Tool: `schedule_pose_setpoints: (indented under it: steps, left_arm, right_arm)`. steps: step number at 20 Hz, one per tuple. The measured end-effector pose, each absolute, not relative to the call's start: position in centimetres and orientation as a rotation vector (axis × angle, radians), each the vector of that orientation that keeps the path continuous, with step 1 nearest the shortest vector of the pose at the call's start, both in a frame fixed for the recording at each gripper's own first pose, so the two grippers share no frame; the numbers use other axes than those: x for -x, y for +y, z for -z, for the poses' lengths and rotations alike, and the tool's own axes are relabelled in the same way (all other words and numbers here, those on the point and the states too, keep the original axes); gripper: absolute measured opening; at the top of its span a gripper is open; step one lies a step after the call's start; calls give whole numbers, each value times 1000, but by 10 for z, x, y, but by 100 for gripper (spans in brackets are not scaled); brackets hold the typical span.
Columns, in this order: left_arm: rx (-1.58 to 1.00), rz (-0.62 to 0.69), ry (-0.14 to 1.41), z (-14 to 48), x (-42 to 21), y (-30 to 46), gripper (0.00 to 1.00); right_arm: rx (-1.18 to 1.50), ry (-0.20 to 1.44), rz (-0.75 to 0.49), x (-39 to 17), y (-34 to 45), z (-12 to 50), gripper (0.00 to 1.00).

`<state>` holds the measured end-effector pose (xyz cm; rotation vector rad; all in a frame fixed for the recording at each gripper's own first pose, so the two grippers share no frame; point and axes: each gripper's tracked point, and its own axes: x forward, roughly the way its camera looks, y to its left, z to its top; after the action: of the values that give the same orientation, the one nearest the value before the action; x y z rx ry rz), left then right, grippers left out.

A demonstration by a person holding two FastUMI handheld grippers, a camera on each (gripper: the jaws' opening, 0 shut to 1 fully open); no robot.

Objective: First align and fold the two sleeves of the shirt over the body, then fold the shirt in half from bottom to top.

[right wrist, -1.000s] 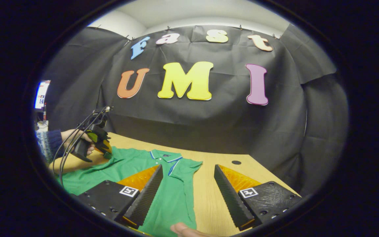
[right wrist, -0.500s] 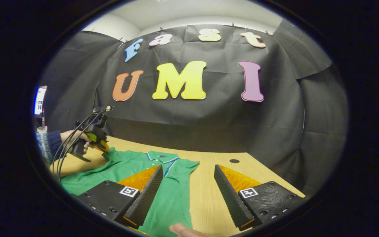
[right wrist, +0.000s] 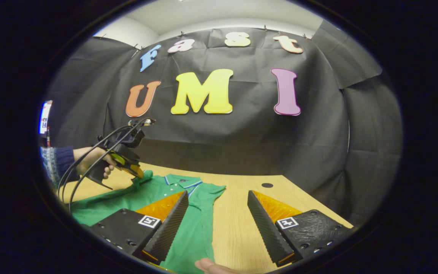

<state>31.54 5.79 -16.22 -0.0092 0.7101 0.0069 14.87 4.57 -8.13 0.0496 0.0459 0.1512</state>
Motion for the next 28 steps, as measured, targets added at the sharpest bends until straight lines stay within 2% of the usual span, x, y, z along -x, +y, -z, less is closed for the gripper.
schedule_pose_setpoints:
  steps: [2, 3, 4, 5, 6, 7, 8, 9, 10, 11, 12, 16, 19, 21, 22, 23, 28]
  left_arm:
    - [-2, -20, 720, 166, -314, 49, 9]
    - [9, -22, 712, 161, -313, 46, 13]
    - [39, -7, 702, 158, -311, 40, 19]
    - [79, 17, 684, 151, -309, 33, 31]
    - [110, 30, 660, 143, -306, 30, 39]
    - [123, 30, 634, 134, -303, 32, 38]
    - [125, 20, 605, 126, -299, 36, 59]
    - [129, 17, 586, 119, -293, 41, 76]
    - [134, 14, 581, 116, -284, 42, 83]
    - [139, 16, 583, 114, -272, 45, 96]
    - [134, 14, 596, 114, -260, 49, 100]
    - [100, 32, 567, 103, -203, 60, 100]
    - [87, 33, 483, 85, -163, 74, 100]
    - [34, 8, 431, 81, -139, 90, 100]
    - [24, 1, 414, 81, -126, 95, 100]
    - [34, 13, 411, 83, -111, 95, 100]
    - [102, 16, 449, 121, -36, 103, 100]
  right_arm:
    - [-58, 49, -145, -150, 43, 83, 95]
    - [-67, 60, -146, -151, 43, 84, 95]
    - [-88, 77, -154, -149, 46, 86, 97]
    - [-112, 86, -165, -146, 49, 85, 95]
    - [-131, 96, -172, -146, 51, 84, 95]
    - [-141, 106, -176, -145, 52, 84, 95]
    - [-145, 116, -175, -143, 53, 84, 95]
    - [-146, 125, -170, -141, 54, 84, 95]
    - [-150, 138, -164, -137, 55, 82, 94]
    - [-161, 153, -166, -132, 57, 79, 95]
    - [-178, 161, -178, -125, 62, 76, 95]
    - [-205, 141, -194, -96, 69, 47, 93]
    - [-172, 109, -182, -72, 72, 35, 95]
    - [-144, 122, -185, -56, 78, 40, 95]
    - [-118, 129, -183, -47, 78, 46, 92]
    - [-91, 132, -170, -40, 75, 51, 95]
    - [-39, 152, -77, -8, 60, 91, 96]
